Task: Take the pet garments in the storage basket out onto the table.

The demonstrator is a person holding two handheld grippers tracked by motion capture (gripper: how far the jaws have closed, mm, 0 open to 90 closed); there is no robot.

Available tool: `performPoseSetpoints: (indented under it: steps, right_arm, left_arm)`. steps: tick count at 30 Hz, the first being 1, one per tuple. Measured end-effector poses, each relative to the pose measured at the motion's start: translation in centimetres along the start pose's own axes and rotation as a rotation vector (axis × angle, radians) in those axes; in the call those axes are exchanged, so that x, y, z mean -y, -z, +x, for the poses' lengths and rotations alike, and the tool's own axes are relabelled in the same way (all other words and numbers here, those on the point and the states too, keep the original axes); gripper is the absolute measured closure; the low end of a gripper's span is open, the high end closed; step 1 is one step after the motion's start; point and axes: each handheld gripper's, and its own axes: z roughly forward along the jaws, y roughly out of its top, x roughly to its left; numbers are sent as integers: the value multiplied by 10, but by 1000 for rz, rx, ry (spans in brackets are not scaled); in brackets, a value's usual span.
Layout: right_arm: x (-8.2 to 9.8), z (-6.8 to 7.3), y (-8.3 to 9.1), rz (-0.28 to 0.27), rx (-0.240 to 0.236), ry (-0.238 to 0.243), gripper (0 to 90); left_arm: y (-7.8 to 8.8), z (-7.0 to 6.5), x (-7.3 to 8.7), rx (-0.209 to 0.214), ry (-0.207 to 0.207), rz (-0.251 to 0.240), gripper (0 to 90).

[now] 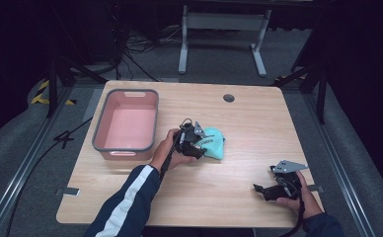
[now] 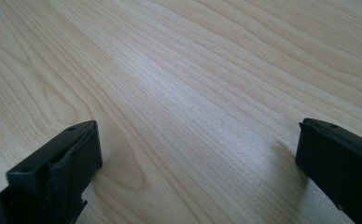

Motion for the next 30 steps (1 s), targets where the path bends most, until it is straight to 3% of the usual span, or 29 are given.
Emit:
performPoseSetpoints:
  steps: [3,7,30]
  right_arm:
    - [0,0,0,0,0,-1,5]
    - [0,0,0,0,0,-1,6]
    - [0,0,0,0,0,-1,6]
  left_arm:
    - [1,-1,-1,-15,1,-4,316]
    - [4,-2,-1,-26,-1,-23,288]
    - [45,-25,-2,-51,-149,12,249]
